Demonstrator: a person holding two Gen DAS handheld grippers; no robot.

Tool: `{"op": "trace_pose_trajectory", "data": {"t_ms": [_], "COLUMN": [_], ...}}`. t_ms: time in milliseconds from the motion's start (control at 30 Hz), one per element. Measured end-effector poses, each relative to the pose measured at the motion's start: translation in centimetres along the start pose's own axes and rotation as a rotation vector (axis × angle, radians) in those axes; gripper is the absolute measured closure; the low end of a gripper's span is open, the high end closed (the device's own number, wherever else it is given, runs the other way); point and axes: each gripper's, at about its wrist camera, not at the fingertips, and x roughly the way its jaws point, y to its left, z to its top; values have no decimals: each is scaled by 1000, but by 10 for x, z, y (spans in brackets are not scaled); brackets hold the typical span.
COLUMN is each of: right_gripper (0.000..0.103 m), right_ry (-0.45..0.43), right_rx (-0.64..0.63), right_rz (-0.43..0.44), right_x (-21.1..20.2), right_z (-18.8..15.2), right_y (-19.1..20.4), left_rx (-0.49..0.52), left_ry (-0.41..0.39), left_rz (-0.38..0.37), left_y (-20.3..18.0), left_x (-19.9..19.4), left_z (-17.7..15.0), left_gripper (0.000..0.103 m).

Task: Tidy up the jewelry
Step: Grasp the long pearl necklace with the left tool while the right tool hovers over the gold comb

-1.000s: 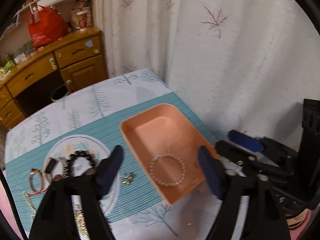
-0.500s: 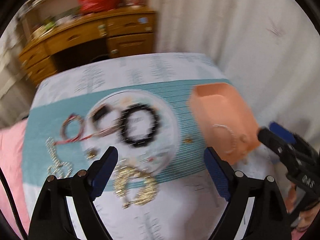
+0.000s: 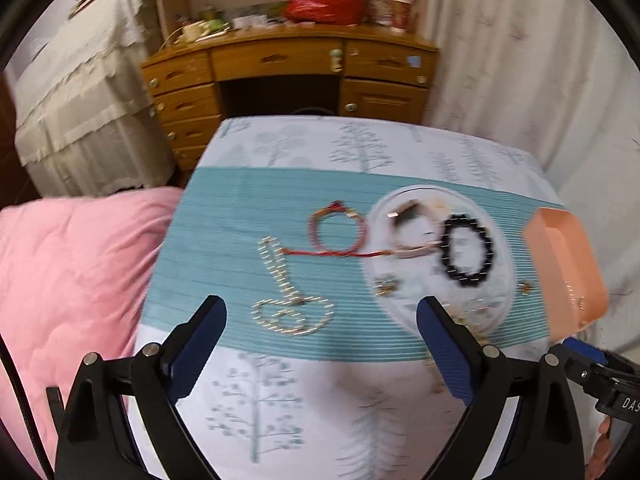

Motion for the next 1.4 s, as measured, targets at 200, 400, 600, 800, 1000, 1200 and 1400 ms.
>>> {"op": "trace_pose_trajectory", "data": {"t_ms": [200, 400, 600, 800, 1000, 1200, 1400], "right_gripper": [27, 27, 27, 27, 27, 27, 22], "right_ry": [28, -20, -39, -60, -63, -71, -84], "right_rx": [36, 68, 59, -1, -51, -107, -195], "right_rz": [-47, -146, -248, -320, -346, -384, -414], "right_x": [30, 45, 58, 71, 81, 88, 95], "right_z": [1, -1, -16, -26, -28, -26, -27], "right_y": [27, 45, 50, 59, 68, 74, 82], "left_rx": [-20, 12, 25, 72, 93, 113, 125], "left_ry": [36, 22, -30, -69, -43, -42, -27], "left_rz": [-28, -95, -124, -80, -71, -32, -38], "left_y": [32, 41, 46, 38, 33, 31, 29], "left_x": [26, 41, 47, 59, 75, 86, 95], "left_z": [-19, -38, -44, -44, -44, -41, -41], "left_gripper": [8, 8, 8, 8, 8, 8, 8]}}
